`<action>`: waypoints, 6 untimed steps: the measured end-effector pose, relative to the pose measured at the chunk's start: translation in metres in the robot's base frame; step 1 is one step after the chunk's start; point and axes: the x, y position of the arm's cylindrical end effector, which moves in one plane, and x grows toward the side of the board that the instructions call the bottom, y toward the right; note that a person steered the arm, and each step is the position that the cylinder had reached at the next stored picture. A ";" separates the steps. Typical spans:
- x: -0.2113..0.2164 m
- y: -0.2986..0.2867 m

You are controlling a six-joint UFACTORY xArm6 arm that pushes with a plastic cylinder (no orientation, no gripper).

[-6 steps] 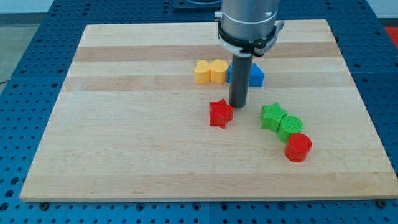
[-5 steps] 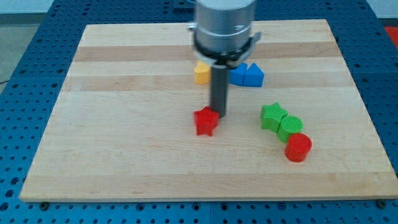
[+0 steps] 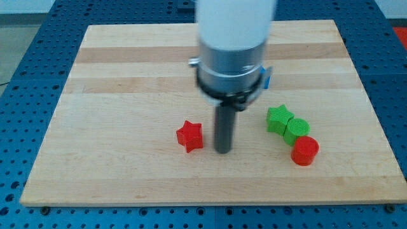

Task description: Push the red star to the bottom left of the board

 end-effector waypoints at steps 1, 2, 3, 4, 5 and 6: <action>0.001 -0.063; 0.003 -0.021; -0.013 0.031; -0.040 0.015; -0.038 -0.050; -0.025 -0.101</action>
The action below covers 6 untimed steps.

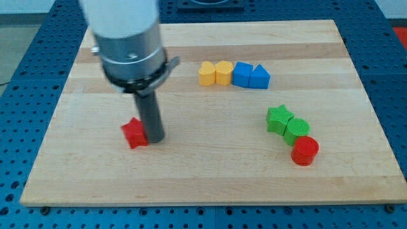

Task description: Push the red star to the bottom left of the board

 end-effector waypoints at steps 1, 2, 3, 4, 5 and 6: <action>-0.014 0.001; -0.022 -0.018; 0.005 -0.069; 0.015 -0.079; -0.019 -0.066; -0.028 -0.089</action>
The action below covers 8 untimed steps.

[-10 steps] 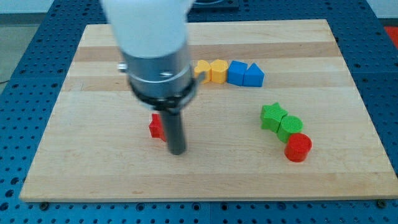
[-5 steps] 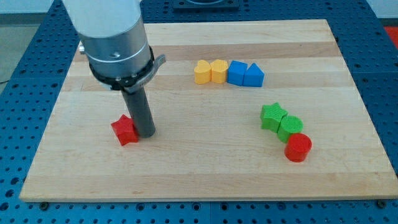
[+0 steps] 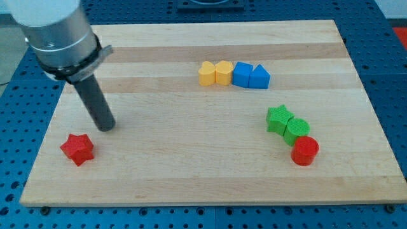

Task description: Push the red star to the bottom left of the board

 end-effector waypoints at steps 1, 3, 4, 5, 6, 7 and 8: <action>0.035 -0.018; 0.034 0.003; 0.046 0.086; 0.094 0.156; 0.131 0.221; 0.132 0.297; 0.120 0.372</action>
